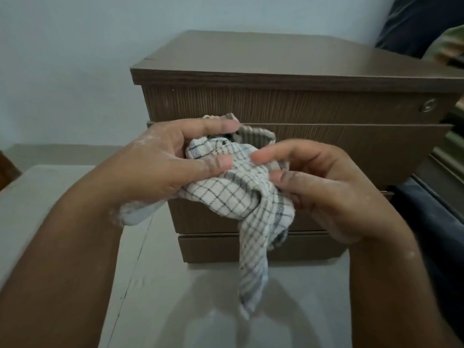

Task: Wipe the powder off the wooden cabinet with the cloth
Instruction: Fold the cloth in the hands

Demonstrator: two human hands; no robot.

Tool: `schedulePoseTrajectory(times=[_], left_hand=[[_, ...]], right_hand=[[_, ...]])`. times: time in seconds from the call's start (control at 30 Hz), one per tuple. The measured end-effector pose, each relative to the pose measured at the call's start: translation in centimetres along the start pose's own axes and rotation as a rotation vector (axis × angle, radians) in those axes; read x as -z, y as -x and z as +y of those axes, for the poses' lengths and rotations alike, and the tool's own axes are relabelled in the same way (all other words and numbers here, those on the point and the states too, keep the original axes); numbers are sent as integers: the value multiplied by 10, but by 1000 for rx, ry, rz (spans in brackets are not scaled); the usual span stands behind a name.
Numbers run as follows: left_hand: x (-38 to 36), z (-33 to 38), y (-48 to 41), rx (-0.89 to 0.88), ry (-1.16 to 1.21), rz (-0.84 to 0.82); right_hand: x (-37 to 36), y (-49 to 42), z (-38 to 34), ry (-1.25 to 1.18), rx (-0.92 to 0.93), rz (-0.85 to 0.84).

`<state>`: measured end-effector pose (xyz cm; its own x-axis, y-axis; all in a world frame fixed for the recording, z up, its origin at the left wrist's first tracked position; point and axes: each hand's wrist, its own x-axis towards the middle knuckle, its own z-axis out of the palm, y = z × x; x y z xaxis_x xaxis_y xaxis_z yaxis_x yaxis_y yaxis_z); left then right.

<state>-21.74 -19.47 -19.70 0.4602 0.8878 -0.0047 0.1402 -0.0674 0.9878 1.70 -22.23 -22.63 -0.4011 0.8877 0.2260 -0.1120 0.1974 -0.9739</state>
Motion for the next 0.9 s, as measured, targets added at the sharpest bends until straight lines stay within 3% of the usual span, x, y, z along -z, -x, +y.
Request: schedulePoseTrajectory(times=[0.13,0.27,0.47,0.53,0.63,0.7,0.8,0.9], left_hand=[[-2,5,5,99,-142,-177],[-4,5,1,133,-759,-38],[-15,16,4,153,-818,5],[-16,24,9,118,-850,39],[-13,32,13,108,-739,-23],[-11,28,10,120,-606,-88],[-17,8,-1,194,-313,-20],[-32,-6,-12,235,51,125]], right_hand=[[0,3,-8,179,-145,-9],[-1,1,-10,777,-271,-14],[9,3,-12,794,-70,92],[13,5,-14,700,-10,86],[14,5,-13,426,40,80],[13,3,-11,355,79,181],[11,-2,-5,430,177,370],[8,-4,-4,543,194,268]])
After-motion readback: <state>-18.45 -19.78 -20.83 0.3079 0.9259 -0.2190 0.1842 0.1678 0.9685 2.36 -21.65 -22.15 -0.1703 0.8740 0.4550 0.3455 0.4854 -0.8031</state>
